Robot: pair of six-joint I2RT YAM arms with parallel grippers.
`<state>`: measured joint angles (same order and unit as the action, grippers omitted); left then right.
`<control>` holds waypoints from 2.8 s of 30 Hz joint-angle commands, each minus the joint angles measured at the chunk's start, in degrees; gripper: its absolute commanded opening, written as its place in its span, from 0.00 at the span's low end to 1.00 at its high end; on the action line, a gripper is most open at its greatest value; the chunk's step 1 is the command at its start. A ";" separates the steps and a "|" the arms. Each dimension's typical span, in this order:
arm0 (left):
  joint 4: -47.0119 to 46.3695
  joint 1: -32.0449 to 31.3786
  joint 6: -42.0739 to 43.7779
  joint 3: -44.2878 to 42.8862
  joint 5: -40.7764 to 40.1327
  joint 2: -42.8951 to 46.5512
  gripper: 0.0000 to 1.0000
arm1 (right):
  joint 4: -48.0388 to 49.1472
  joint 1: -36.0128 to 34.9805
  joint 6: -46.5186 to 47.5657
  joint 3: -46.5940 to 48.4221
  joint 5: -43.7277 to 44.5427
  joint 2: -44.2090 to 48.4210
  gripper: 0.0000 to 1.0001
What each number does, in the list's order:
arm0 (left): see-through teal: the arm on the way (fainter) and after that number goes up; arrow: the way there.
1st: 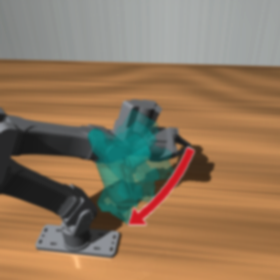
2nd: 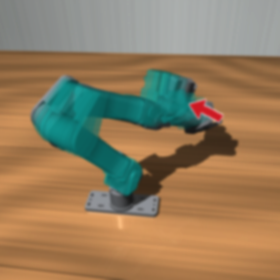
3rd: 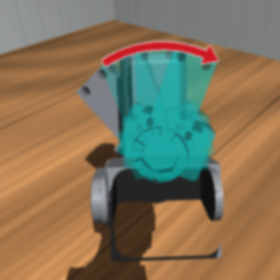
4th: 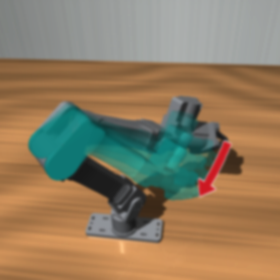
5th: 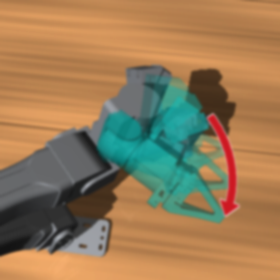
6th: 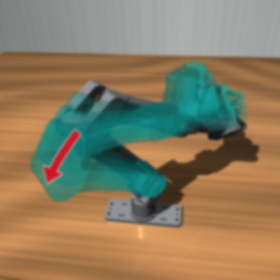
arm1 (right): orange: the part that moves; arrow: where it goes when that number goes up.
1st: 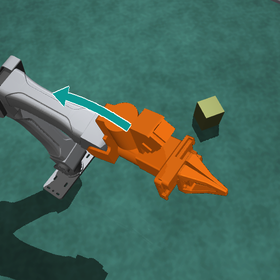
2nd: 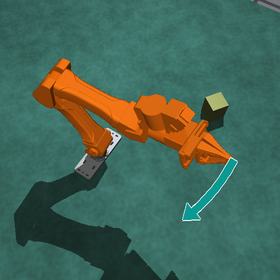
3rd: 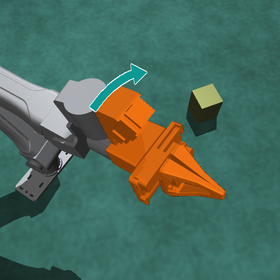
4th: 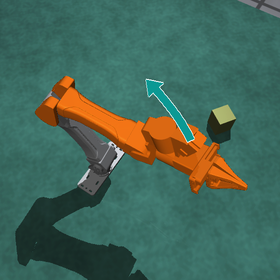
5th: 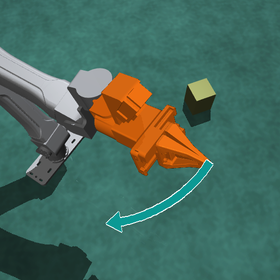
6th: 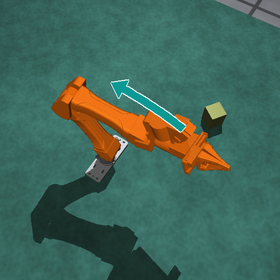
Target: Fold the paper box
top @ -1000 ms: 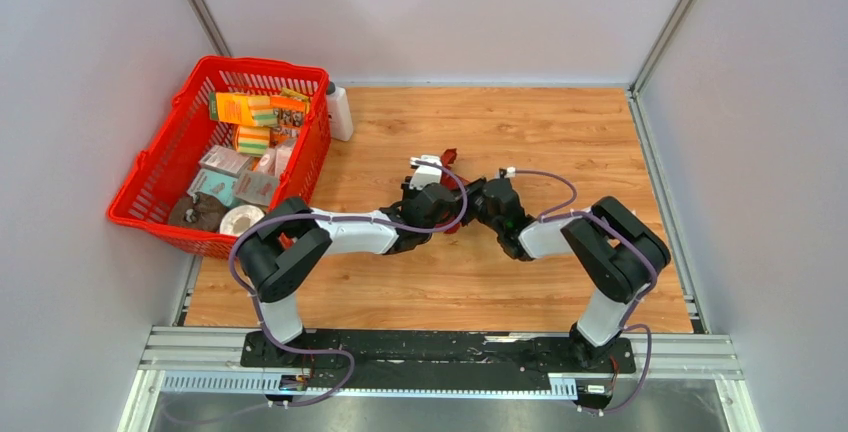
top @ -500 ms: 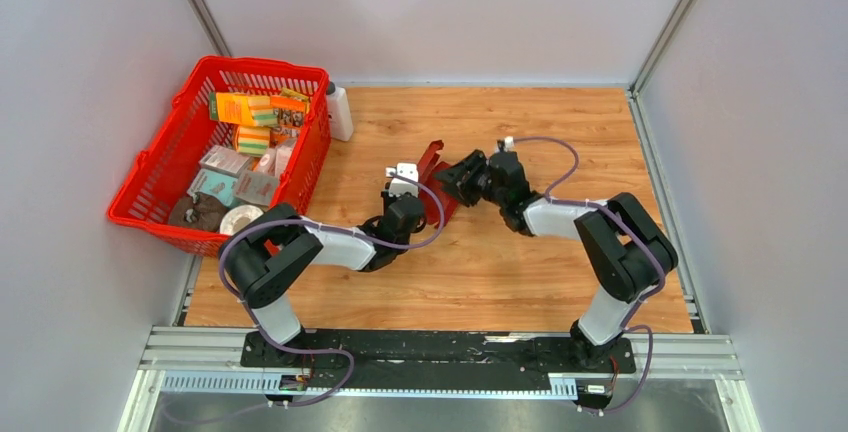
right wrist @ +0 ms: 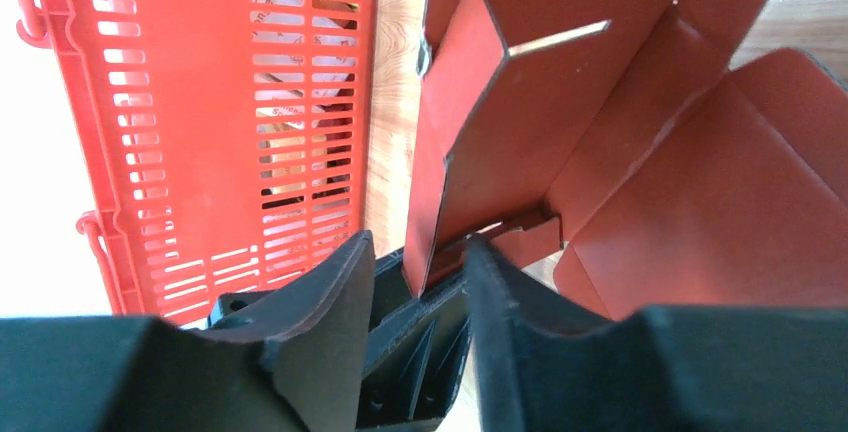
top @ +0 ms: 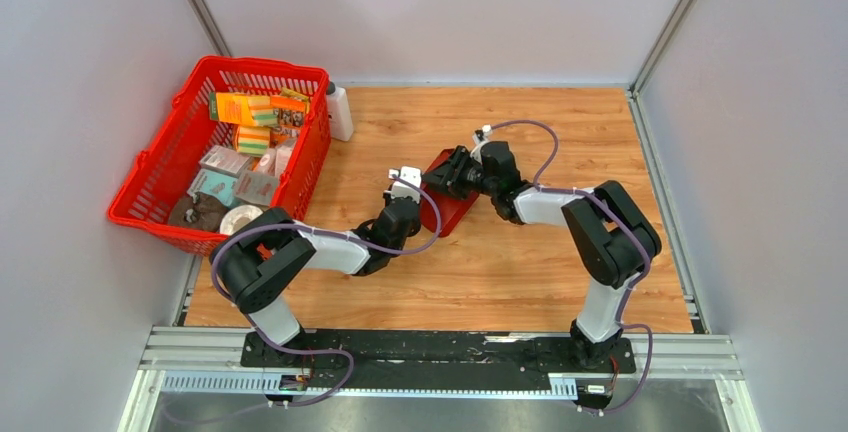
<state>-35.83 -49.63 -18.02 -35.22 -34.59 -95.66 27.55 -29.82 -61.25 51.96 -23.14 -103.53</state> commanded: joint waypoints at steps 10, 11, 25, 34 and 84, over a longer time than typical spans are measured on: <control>4.27 -0.03 6.42 0.95 5.24 3.02 0.00 | 2.67 1.35 -2.71 3.06 -2.00 -3.00 0.00; 5.06 0.05 5.72 0.77 4.71 3.11 0.02 | 3.81 1.43 -4.30 1.66 -2.00 -2.82 0.00; 2.26 0.23 -7.29 5.51 1.10 5.82 0.54 | 5.67 0.21 -22.32 -7.05 9.24 1.75 0.00; -3.36 1.37 -9.93 10.70 5.23 10.06 0.53 | 3.30 -0.58 -25.84 -7.93 11.45 3.07 0.00; 18.42 -2.76 -14.84 -13.29 -20.42 -6.29 0.06 | 3.21 -2.08 -29.28 -9.43 10.57 3.16 0.00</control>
<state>-22.28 -52.53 -29.85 -45.39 -48.66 -100.64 31.24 -31.07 -90.89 43.11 -11.16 -101.47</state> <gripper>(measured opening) 0.106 0.009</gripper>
